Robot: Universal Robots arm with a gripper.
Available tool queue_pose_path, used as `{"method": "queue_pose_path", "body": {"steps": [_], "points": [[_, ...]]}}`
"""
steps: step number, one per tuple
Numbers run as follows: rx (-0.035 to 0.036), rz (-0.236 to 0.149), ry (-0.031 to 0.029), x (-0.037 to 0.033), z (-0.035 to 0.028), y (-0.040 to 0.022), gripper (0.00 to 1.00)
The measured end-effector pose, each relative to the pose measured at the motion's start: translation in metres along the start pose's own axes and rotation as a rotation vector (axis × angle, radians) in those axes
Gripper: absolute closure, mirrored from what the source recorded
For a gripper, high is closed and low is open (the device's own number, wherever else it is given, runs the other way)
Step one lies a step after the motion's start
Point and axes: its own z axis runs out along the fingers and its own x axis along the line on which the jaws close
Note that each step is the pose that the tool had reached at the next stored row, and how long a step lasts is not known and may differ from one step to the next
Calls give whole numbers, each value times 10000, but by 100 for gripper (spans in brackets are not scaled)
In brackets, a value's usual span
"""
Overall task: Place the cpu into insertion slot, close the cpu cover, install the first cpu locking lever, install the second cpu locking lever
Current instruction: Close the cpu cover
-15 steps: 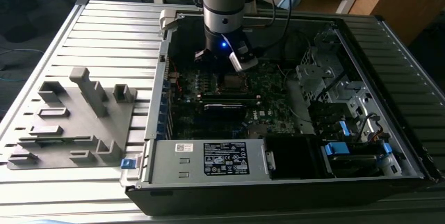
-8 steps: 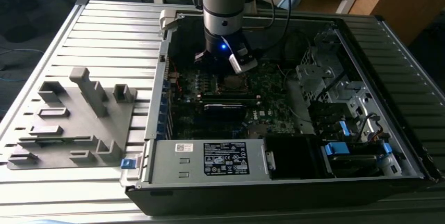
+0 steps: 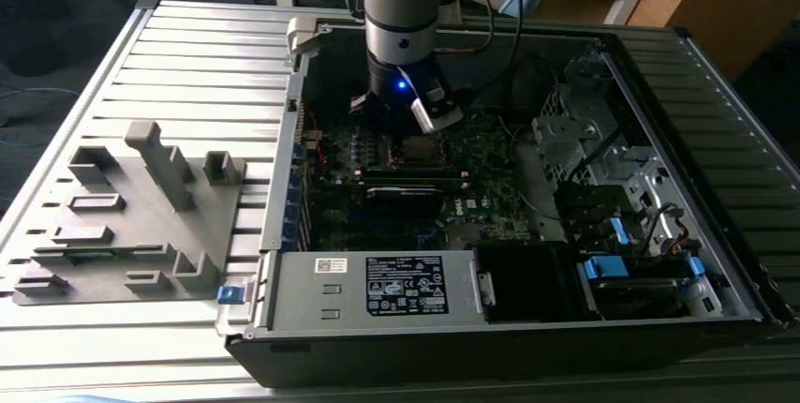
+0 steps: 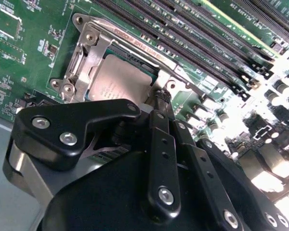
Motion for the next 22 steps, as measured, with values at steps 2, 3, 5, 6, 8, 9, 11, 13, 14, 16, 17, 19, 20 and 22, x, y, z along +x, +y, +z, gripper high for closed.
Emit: {"method": "queue_pose_path", "body": {"steps": [2, 3, 5, 6, 8, 9, 11, 13, 14, 16, 17, 19, 20, 22], "points": [[-4, 1, -3, 0, 3, 1, 89], [-8, 0, -6, -1, 4, 2, 89], [-8, 0, -6, -1, 4, 1, 89], [-7, 0, -6, -1, 4, 1, 89], [-5, -1, -7, 0, 10, 1, 89], [-4, -1, -7, 0, 11, 1, 89], [-4, 0, -7, 0, 12, 1, 89], [-7, 0, -10, 0, 10, 1, 89], [-12, 0, -13, -1, 5, 2, 89], [-24, 0, -22, -4, -8, 5, 89], [-19, 1, -18, -4, -19, 5, 89], [-10, 0, -12, -4, -44, 4, 89], [-10, 0, -12, -5, -56, 5, 89], [-8, 0, -10, -6, -79, 6, 89]]}}
